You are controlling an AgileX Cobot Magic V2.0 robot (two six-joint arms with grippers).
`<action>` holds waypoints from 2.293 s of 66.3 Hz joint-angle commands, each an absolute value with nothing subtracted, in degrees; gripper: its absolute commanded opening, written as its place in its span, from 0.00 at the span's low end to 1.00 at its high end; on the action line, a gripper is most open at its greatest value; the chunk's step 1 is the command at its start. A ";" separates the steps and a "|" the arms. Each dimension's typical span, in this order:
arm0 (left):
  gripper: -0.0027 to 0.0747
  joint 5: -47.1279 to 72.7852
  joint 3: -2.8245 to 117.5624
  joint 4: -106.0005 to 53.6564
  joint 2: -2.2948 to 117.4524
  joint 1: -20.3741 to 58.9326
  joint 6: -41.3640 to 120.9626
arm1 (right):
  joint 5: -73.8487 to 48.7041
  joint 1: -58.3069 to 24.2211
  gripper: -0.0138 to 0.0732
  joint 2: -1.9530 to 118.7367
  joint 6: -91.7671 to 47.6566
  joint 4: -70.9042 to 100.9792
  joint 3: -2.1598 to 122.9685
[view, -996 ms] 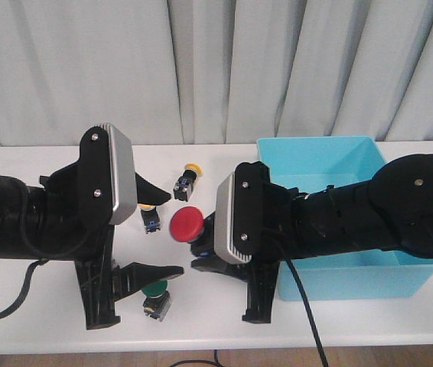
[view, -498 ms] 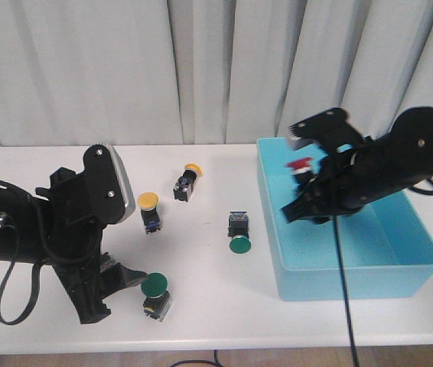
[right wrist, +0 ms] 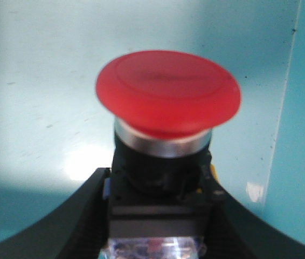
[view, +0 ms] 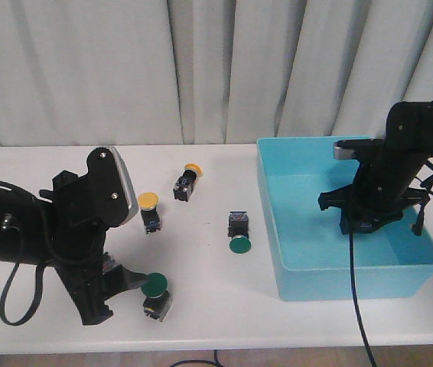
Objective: Pick red and yellow buttons and place in box
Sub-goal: 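Carry the red button into the blue box and open the right gripper, then reach the left gripper down and grasp the yellow-capped button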
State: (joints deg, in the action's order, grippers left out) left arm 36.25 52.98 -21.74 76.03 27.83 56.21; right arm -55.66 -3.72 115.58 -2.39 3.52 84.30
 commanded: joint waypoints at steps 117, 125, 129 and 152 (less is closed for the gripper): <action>0.79 34.56 54.44 -22.99 74.59 27.99 55.46 | -46.33 -25.30 0.61 71.71 -2.32 5.40 60.41; 0.79 34.55 54.44 -22.99 74.59 27.99 55.22 | -39.28 -28.86 0.61 64.57 -2.38 5.46 53.81; 0.79 34.25 54.44 -22.99 74.59 27.99 53.95 | -36.21 -30.13 0.61 62.19 -3.06 5.38 51.77; 0.79 27.05 55.47 -13.62 76.25 27.22 23.59 | -34.78 -31.04 0.61 58.73 -6.34 5.41 49.75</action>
